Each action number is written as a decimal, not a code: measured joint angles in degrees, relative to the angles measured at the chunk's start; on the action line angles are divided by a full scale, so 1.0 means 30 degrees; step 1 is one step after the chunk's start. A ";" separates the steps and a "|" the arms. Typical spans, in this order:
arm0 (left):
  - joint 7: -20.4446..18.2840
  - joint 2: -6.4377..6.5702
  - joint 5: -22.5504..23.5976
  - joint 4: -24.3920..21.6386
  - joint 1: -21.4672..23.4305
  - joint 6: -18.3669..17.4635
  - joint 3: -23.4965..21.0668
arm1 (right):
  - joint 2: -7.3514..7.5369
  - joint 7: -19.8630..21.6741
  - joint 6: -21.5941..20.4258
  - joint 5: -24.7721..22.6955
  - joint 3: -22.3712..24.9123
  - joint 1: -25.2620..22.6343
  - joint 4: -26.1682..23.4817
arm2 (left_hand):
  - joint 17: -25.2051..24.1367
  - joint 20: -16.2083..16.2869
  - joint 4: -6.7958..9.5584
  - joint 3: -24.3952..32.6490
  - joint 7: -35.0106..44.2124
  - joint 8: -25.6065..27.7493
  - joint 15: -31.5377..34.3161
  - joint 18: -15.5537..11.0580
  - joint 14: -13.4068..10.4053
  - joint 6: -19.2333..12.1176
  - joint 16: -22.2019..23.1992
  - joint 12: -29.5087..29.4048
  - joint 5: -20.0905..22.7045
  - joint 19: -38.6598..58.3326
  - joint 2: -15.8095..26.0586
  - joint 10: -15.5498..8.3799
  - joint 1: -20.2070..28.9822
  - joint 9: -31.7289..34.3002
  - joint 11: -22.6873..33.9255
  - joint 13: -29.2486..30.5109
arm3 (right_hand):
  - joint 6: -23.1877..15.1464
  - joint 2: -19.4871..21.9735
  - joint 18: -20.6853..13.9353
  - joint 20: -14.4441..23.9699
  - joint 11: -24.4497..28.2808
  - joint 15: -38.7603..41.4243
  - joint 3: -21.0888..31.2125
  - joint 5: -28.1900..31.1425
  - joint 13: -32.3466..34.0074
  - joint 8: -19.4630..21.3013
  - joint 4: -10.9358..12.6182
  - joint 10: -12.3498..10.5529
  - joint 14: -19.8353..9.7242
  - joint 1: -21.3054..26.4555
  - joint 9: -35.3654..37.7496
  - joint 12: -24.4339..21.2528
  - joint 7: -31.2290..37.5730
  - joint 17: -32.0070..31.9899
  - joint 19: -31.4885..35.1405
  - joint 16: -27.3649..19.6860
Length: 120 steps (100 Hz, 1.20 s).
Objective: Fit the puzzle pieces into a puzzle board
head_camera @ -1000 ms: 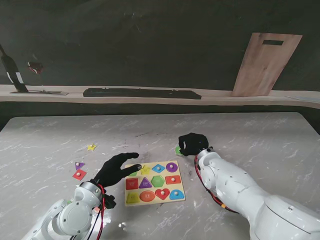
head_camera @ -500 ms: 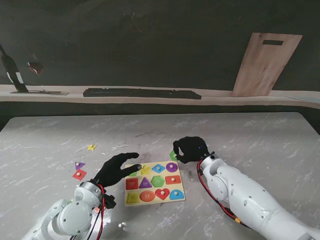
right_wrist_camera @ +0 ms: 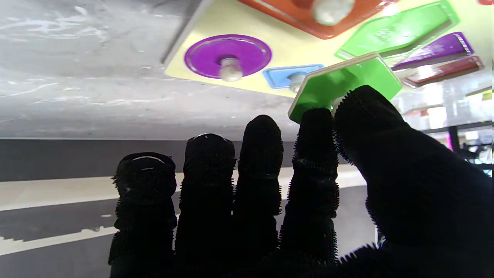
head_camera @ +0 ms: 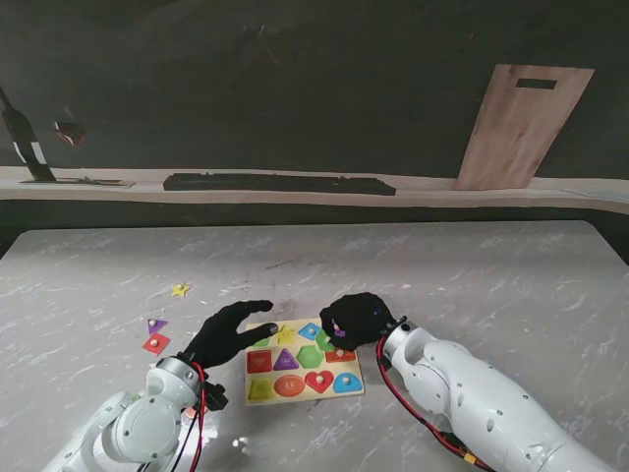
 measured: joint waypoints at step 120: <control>-0.0001 0.0000 0.0017 -0.0081 0.0108 0.0028 -0.0058 | -0.0603 0.3230 0.1659 0.2533 -0.3257 0.1699 0.0182 | -0.0002 0.0000 0.0000 0.0000 -0.0001 0.0000 0.0000 0.0000 0.0000 0.0000 0.0000 0.0000 0.0000 0.0000 0.0000 0.0000 0.0000 0.0001 0.0000 0.0000 | 0.0409 0.0105 0.0473 0.0425 0.0000 0.0451 0.0548 0.0448 0.0167 0.0014 -0.0033 0.0694 0.0473 0.0644 0.0312 0.0244 -0.0049 -0.0017 0.0578 0.0250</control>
